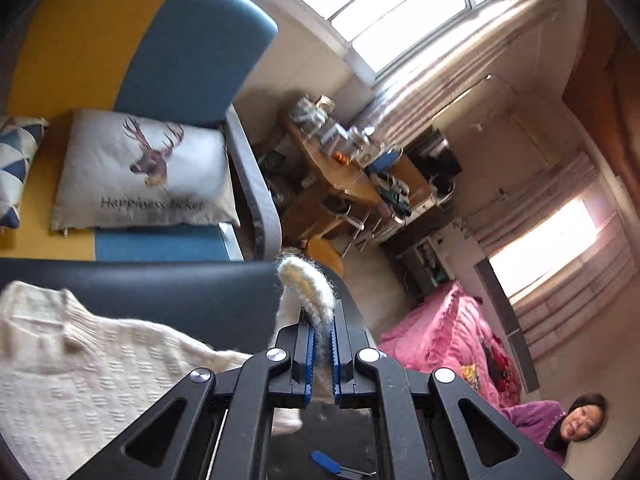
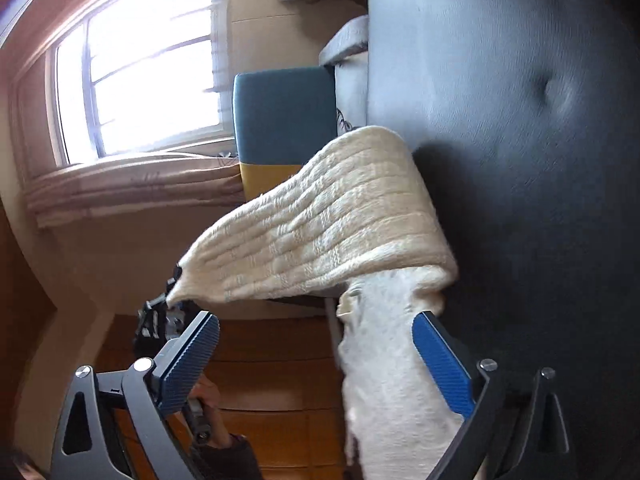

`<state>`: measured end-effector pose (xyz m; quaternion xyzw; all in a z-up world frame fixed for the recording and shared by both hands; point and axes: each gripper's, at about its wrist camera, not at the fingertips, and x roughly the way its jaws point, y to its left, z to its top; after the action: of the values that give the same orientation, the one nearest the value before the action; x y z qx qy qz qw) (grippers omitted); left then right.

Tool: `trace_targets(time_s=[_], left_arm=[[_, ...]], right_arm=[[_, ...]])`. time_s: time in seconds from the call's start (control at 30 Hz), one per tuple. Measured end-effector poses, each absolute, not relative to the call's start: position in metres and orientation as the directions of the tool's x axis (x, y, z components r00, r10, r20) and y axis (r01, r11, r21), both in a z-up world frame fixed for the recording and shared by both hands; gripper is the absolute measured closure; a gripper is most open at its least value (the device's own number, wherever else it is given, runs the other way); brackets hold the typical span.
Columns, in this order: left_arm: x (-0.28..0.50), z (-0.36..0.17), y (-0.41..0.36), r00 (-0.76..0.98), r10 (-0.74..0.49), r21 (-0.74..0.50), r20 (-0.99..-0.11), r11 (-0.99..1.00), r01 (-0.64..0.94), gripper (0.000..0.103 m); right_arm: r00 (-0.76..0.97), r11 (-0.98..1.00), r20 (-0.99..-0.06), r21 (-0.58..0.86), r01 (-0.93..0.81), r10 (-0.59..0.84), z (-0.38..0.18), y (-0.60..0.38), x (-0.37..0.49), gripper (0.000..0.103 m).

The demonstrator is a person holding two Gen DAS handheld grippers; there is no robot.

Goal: Fold clothes

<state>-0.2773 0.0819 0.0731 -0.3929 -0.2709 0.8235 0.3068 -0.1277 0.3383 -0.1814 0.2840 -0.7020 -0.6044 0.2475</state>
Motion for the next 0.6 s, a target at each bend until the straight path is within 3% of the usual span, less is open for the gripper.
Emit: trace_targets(time_s=[0.1, 0.3, 0.47, 0.6], left_arm=[[-0.27, 0.089, 0.043, -0.552, 0.7, -0.689, -0.453, -0.668, -0.281, 0.097], [-0.243, 0.105, -0.036, -0.63, 0.671, -0.699, -0.391, -0.662, -0.271, 0.097], [-0.223, 0.088, -0.106, -0.682, 0.61, -0.696, -0.403, -0.688, -0.205, 0.097], [-0.218, 0.038, -0.155, -0.68, 0.544, -0.691, -0.492, -0.719, -0.075, 0.097]], right_arm=[[-0.704, 0.17, 0.019, 0.975, -0.145, -0.71, -0.19, 0.304, -0.151, 0.0], [-0.704, 0.097, -0.085, 0.972, -0.215, -0.705, -0.194, 0.258, -0.188, 0.0], [-0.706, -0.036, -0.185, 0.975, -0.22, -0.684, -0.185, 0.247, -0.204, 0.0], [-0.681, -0.141, -0.248, 0.968, -0.209, -0.689, -0.177, 0.24, -0.205, 0.0]])
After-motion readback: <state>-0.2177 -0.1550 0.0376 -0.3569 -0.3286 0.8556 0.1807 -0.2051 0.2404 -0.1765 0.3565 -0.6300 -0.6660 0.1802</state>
